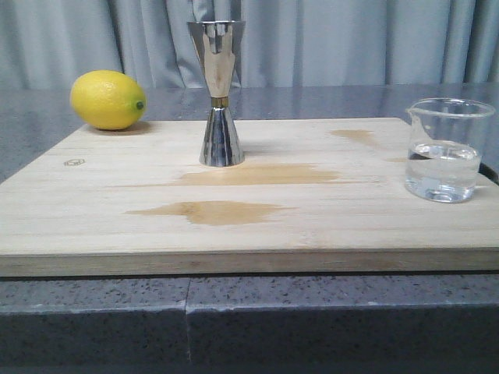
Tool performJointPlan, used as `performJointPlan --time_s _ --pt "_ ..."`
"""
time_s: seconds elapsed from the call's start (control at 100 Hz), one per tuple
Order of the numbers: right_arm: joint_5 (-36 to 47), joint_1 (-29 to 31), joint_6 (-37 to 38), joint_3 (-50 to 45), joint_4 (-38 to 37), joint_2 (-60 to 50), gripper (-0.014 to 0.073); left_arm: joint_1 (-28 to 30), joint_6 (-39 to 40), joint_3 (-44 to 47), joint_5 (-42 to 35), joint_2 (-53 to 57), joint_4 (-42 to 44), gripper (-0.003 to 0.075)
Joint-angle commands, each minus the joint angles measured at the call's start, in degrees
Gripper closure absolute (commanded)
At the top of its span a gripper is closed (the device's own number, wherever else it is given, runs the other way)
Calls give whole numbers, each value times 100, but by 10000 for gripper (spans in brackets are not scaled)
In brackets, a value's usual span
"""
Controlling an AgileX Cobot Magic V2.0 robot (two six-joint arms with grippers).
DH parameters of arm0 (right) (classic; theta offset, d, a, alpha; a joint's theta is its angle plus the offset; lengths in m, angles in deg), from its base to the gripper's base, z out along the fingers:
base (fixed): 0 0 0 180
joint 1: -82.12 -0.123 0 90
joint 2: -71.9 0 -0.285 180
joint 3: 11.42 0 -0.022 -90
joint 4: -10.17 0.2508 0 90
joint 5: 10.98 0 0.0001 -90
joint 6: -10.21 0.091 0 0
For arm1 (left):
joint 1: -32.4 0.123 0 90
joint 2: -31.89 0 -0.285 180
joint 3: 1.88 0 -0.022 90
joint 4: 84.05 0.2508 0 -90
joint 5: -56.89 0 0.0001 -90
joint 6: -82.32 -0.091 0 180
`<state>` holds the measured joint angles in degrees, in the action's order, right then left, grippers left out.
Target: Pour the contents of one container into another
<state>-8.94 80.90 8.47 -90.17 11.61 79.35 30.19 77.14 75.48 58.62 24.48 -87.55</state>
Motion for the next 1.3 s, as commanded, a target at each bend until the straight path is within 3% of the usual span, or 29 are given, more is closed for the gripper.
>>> performJointPlan --time_s 0.0,0.69,0.89,1.07,1.29 --pt "502 30 -26 -98 -55 -146 665 -5 0 24 -445 143 -42 739" --pt "512 30 -26 -98 -55 -146 665 -5 0 24 -487 143 -42 739" --pt "1126 30 -26 -25 -55 -146 665 -5 0 10 -798 143 -147 739" --pt "-456 30 -26 892 -67 -118 665 -5 0 -456 -563 143 -448 739" --pt "-2011 30 -26 2268 -366 450 665 -5 0 -1778 644 -256 -448 739"
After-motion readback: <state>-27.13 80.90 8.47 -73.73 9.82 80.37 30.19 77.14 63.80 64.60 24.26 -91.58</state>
